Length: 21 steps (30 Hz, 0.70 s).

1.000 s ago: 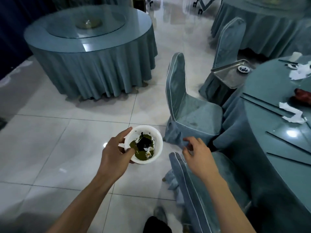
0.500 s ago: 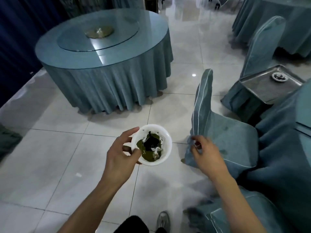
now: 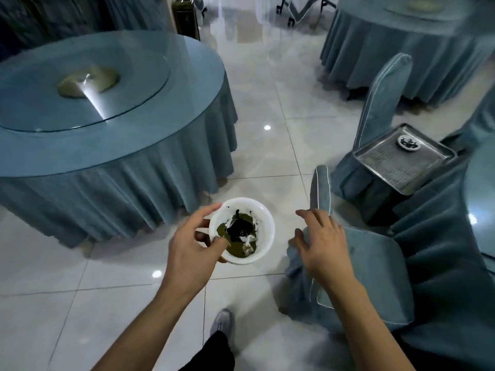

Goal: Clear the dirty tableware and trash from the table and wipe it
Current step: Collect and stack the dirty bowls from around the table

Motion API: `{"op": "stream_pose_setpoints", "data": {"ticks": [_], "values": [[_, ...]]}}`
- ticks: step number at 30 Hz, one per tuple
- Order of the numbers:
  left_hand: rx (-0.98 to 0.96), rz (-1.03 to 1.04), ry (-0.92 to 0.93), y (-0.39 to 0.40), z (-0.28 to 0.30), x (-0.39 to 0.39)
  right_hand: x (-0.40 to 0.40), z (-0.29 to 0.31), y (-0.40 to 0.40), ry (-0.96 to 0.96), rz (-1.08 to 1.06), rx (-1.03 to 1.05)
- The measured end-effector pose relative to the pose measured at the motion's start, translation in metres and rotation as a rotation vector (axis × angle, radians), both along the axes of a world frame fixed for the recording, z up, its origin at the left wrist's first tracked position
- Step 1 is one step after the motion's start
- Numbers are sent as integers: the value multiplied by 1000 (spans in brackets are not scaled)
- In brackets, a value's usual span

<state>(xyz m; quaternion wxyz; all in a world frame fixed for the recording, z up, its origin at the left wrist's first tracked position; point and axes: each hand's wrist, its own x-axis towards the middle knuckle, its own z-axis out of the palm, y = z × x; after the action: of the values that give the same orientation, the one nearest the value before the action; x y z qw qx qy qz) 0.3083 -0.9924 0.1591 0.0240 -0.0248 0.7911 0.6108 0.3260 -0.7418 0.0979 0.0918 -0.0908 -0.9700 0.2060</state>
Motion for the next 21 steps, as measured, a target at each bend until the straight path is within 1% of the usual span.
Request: {"op": "stream_pose_setpoints", "data": {"ticks": [4, 8, 10, 15, 21], "values": [[8, -142, -5, 19, 3, -106, -72, 10, 6, 3, -121, 35], [9, -242, -18, 63, 5, -191, -125, 15, 35, -2, -243, 58], [19, -303, -14, 89, 3, -230, -149, 14, 58, 14, -313, 55], [-24, -415, -21, 169, -5, -329, -216, -4, 123, 59, -490, -3], [-63, -504, 3, 266, 6, -424, -286, -25, 199, 28, -563, -23]]}}
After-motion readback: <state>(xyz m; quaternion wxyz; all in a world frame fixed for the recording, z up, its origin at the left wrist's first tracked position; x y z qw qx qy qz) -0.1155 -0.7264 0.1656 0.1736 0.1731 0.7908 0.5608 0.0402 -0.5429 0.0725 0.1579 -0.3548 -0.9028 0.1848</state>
